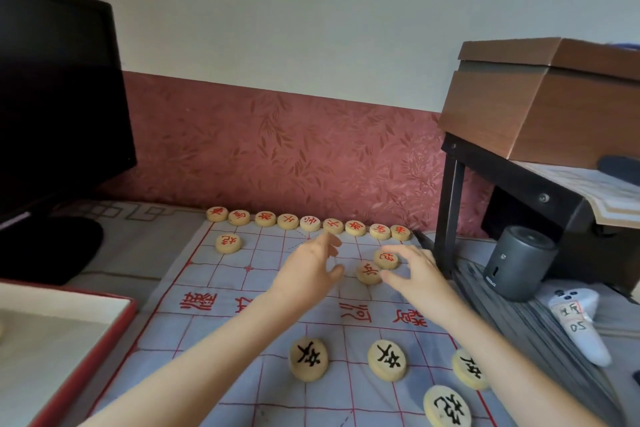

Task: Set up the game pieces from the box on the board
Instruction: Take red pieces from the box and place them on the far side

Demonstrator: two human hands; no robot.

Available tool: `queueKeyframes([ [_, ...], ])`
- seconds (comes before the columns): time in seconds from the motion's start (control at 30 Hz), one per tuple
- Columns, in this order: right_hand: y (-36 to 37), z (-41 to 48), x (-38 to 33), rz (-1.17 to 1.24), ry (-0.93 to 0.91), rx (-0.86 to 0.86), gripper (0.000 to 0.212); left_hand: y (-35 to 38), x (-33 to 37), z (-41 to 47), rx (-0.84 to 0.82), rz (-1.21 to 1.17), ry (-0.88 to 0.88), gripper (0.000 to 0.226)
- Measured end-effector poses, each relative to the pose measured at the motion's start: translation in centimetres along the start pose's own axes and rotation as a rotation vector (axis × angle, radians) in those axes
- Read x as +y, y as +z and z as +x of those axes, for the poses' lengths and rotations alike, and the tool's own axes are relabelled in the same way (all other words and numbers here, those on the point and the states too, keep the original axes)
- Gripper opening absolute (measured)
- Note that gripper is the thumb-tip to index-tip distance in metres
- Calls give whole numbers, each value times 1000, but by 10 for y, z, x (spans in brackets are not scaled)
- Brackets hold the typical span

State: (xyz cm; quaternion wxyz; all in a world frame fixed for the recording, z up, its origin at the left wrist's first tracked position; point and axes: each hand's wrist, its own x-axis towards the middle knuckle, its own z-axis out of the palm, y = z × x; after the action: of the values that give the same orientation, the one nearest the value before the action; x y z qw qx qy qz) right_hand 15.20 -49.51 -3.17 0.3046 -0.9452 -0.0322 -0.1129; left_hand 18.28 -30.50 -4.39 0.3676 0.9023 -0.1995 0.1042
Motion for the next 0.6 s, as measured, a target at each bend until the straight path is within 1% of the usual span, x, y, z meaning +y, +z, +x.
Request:
queueKeyframes([
  [0.13, 20, -10, -58, 65, -103, -109, 35, -53, -22, -38, 61, -5, -25, 33],
  [0.27, 53, -21, -117, 116, -189, -220, 32, -116, -54, -86, 170, 30, -92, 25],
  [0.33, 72, -26, -147, 122, -245, -286, 32, -148, -72, -113, 228, 51, -160, 26],
  [0.43, 100, -35, -188, 142, -315, -379, 33, -191, -104, -160, 273, 71, -310, 27],
  [0.53, 131, -43, -226, 167, -395, -459, 34, -224, -132, -207, 323, 159, -421, 26],
  [0.6, 155, -44, -248, 150, -456, -510, 39, -238, -143, -233, 323, 198, -483, 26],
])
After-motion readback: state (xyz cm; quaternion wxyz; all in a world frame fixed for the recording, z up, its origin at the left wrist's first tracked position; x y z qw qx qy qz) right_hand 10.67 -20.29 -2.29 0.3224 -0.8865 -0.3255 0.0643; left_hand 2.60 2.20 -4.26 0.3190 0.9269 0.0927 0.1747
